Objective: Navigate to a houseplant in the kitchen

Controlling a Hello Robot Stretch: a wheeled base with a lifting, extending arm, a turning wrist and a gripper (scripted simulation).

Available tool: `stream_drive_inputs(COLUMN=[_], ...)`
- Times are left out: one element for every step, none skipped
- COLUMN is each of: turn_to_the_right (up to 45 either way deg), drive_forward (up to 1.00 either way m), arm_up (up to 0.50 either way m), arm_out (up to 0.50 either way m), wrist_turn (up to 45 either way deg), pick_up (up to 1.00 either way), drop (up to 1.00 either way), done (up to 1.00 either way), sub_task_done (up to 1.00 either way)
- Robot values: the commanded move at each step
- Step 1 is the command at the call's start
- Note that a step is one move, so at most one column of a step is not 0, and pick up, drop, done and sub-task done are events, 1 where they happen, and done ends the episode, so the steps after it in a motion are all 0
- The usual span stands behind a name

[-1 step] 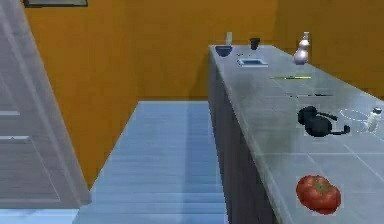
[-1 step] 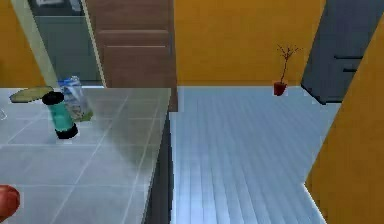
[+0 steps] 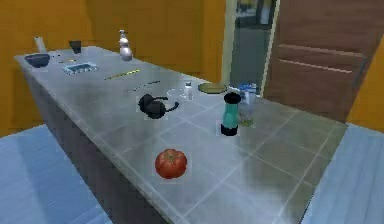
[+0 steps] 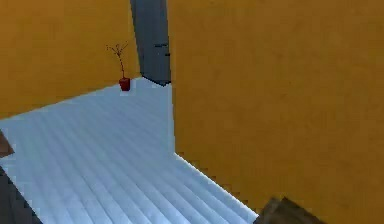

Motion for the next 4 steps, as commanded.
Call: stream_drive_inputs(turn_to_the_right=[45.0,45.0,0.0,-27.0], drive_forward=[0.00,0.00,0.20,0.00], arm_up=[0.00,0.00,0.00,0.00], arm_out=[0.00,0.00,0.00,0.00], wrist_turn=[0.0,0.0,0.0,0.0], pick_up=[0.00,0.00,0.00,0.00], drop=[0.00,0.00,0.00,0.00], done=[0.00,0.00,0.00,0.00], sub_task_done=[0.00,0.00,0.00,0.00])
